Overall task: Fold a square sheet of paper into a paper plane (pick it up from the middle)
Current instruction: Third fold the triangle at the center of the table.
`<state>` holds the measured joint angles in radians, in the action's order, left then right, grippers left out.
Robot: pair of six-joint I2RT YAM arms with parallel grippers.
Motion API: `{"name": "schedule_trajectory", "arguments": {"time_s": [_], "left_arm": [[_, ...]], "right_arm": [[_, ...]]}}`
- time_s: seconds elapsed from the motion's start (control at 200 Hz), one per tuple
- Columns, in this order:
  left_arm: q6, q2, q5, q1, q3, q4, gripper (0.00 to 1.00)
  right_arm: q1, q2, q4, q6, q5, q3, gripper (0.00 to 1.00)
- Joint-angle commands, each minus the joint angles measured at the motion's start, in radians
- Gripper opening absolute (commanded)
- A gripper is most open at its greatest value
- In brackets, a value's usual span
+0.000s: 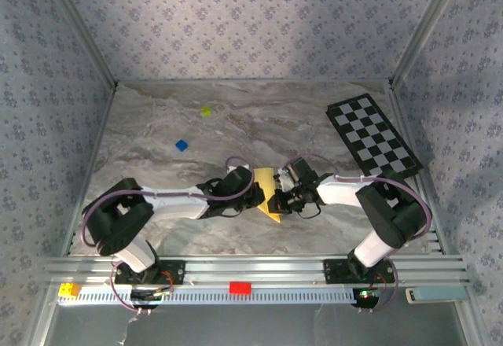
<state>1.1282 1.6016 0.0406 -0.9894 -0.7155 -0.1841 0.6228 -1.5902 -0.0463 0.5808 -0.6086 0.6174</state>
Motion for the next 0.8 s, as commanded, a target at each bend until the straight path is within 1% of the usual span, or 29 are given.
{"name": "schedule_trajectory", "arguments": {"time_s": [0.0, 0.345, 0.575, 0.795], "left_arm": [[0.036, 0.036, 0.01, -0.009, -0.029, -0.042, 0.02], [0.038, 0.029, 0.003, -0.01, -0.021, -0.04, 0.01], [0.044, 0.051, 0.007, -0.011, -0.021, -0.048, 0.0], [0.086, 0.065, -0.03, -0.01, 0.032, -0.048, 0.0]], "right_arm": [[-0.006, -0.001, -0.103, 0.005, 0.064, -0.038, 0.0], [-0.005, -0.011, -0.092, 0.008, 0.065, -0.039, 0.0], [-0.006, -0.011, -0.088, 0.007, 0.067, -0.043, 0.0], [-0.006, -0.013, -0.085, 0.008, 0.07, -0.044, 0.0]]}}
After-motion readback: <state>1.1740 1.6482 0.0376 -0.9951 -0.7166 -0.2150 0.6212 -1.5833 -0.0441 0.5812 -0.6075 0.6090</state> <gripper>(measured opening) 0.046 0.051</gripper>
